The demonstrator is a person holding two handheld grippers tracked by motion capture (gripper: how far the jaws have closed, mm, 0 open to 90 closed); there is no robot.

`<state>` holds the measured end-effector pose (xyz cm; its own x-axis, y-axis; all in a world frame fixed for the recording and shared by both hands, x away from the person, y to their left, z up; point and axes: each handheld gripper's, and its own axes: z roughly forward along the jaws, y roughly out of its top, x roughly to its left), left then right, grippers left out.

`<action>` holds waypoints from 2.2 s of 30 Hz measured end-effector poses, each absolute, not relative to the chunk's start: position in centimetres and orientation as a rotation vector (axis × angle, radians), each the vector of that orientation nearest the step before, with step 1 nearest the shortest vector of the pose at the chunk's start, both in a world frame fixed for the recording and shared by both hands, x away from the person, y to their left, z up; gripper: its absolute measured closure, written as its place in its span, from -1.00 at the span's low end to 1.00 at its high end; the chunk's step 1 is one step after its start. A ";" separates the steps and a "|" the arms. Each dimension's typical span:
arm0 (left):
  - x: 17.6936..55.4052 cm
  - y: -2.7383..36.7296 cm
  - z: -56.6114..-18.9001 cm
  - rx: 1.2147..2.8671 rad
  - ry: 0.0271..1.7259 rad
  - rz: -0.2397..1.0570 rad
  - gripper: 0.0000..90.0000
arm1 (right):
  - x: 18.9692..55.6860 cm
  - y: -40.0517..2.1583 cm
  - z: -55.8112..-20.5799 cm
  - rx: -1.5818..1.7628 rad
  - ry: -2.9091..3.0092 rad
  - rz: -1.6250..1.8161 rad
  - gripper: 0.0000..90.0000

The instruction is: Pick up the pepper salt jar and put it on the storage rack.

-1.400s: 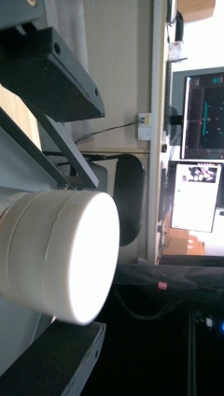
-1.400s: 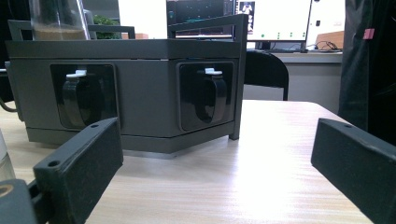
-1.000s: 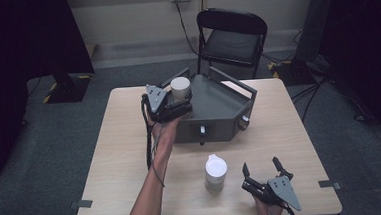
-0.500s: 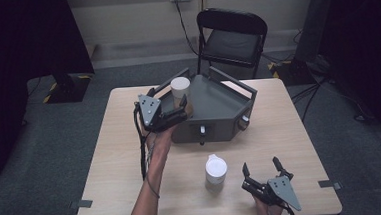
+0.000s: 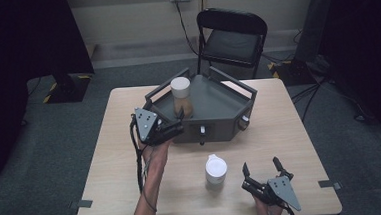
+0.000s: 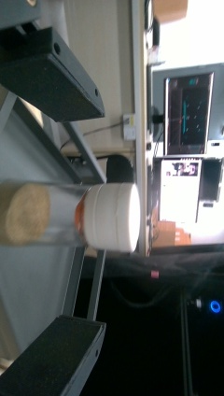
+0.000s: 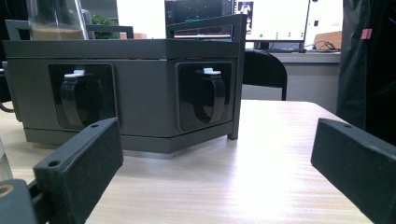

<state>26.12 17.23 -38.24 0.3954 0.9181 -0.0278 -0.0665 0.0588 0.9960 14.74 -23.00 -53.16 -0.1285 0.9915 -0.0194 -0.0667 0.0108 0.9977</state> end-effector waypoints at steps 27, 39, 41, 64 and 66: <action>18.4 19.4 -42.0 1.135 0.917 1.004 -1.00 | 14.7 -22.9 -53.2 1.089 1.257 1.319 -0.98; 16.1 20.0 -44.7 1.184 0.942 1.026 -1.00 | 14.7 -22.9 -53.2 1.088 1.258 1.320 -0.98; 15.9 20.1 -45.2 1.182 0.954 1.034 -1.00 | 14.7 -22.9 -53.2 1.088 1.258 1.320 -0.99; 16.0 18.9 -51.5 1.196 1.082 1.069 -1.00 | 14.7 -22.9 -53.1 1.088 1.258 1.319 -0.99; 16.0 18.8 -51.8 1.202 1.084 1.075 -1.00 | 14.7 -22.9 -53.1 1.088 1.258 1.320 -0.98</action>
